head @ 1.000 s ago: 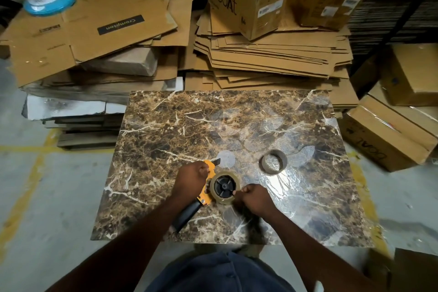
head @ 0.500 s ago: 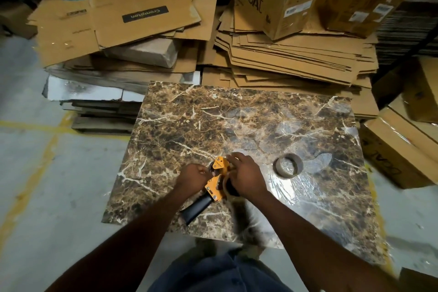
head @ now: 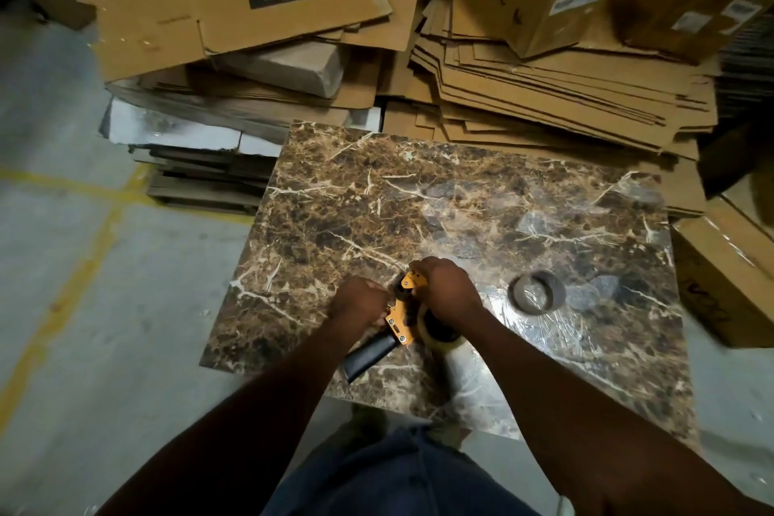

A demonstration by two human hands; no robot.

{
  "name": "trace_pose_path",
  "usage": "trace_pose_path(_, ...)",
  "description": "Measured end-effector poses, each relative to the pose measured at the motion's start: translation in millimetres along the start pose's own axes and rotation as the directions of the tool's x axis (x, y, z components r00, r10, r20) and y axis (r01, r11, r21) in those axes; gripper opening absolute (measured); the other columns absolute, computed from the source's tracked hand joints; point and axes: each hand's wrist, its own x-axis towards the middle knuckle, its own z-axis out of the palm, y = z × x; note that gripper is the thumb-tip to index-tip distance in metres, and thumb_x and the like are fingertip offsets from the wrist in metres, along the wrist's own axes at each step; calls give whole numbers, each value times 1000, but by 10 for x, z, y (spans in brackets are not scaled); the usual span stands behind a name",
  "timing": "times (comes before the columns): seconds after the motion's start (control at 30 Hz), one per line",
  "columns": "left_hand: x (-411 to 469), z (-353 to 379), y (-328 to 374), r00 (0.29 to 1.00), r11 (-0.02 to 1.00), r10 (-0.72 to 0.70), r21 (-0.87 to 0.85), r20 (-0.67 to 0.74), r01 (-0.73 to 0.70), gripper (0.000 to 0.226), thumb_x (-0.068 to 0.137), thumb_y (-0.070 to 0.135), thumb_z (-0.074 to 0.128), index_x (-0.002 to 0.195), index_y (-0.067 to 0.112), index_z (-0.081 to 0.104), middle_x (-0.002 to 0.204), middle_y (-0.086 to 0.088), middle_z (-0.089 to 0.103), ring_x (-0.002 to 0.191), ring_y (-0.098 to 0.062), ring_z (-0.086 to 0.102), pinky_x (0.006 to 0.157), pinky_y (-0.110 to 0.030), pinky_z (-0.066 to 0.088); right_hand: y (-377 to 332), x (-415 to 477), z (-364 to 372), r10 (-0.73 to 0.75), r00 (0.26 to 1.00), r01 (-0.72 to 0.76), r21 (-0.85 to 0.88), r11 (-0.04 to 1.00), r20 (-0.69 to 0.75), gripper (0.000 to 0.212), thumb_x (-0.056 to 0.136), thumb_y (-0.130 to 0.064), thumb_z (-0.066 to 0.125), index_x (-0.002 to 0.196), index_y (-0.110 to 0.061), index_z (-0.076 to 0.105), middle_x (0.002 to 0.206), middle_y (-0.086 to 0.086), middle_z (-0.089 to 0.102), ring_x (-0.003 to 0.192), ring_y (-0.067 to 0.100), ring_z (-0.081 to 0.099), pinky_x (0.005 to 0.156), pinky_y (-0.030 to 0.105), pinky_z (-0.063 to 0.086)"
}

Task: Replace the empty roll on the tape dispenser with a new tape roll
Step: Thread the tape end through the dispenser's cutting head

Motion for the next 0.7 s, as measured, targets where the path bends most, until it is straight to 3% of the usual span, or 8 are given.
trace_pose_path(0.1, -4, -35, -89, 1000, 994, -24, -107, 14, 25, 16, 85, 13, 75, 96, 1, 72, 74, -15, 73, 64, -26, 72, 66, -42, 65, 16, 24, -12, 18, 999, -19, 61, 998, 30, 45, 79, -15, 72, 124, -18, 70, 115, 6, 71, 106, 28, 66, 85, 39, 55)
trace_pose_path(0.2, 20, -49, -211, 987, 966, 155, 215, -32, -145, 17, 78, 31, 70, 86, 18, 77, 79, -6, 77, 76, -27, 74, 73, -36, 61, -1, 20, -44, 30, 998, -35, 121, 992, 48, 57, 83, -9, 70, 140, -13, 60, 136, 10, 64, 122, 29, 62, 99, 37, 51)
trace_pose_path(0.3, -143, 5, -293, 866, 758, 498, 503, -33, -416, 19, 82, 37, 58, 85, 24, 72, 87, 1, 70, 84, -20, 67, 75, -33, 54, 73, -92, -62, 122, 992, -111, 209, 972, -43, 63, 85, -16, 71, 145, -15, 51, 143, 10, 56, 122, 29, 60, 97, 40, 52)
trace_pose_path(0.37, -229, 57, -356, 761, 584, 647, 606, 54, -540, 23, 84, 41, 56, 94, 27, 70, 94, 3, 66, 92, -17, 60, 81, -34, 52, 195, -205, -49, 173, 979, -147, 213, 966, -105, 44, 83, -18, 72, 125, -15, 61, 126, 10, 62, 111, 31, 63, 87, 39, 53)
trace_pose_path(0.43, -336, 106, -386, 695, 426, 687, 657, 213, -622, 27, 84, 46, 56, 97, 28, 73, 95, 4, 68, 97, -17, 59, 82, -36, 52, 325, -346, -20, 216, 972, -193, 213, 958, -90, 23, 81, -18, 71, 102, -16, 62, 108, 9, 63, 98, 31, 63, 77, 38, 50)
trace_pose_path(0.5, -424, 156, -390, 645, 307, 698, 684, 311, -662, 30, 81, 50, 58, 95, 29, 74, 93, 5, 68, 104, -18, 57, 86, -37, 50, 446, -478, 24, 249, 968, -236, 210, 949, -41, 20, 79, -19, 71, 96, -16, 62, 102, 9, 63, 94, 32, 64, 75, 38, 49)
trace_pose_path(0.6, -464, 207, -373, 614, 206, 706, 726, 355, -656, 33, 77, 57, 61, 89, 28, 71, 90, 7, 66, 105, -17, 55, 92, -38, 45, 568, -629, 105, 267, 964, -263, 219, 940, 11, 23, 78, -19, 71, 100, -16, 63, 102, 10, 64, 94, 33, 64, 73, 36, 46)
trace_pose_path(0.7, -439, 233, -322, 616, 123, 671, 757, 412, -641, 42, 77, 64, 58, 94, 28, 69, 97, 5, 69, 108, -19, 57, 97, -42, 41, 576, -723, 136, 327, 945, -316, 295, 901, 14, 37, 81, -19, 72, 116, -16, 63, 113, 9, 64, 101, 30, 63, 80, 35, 47)
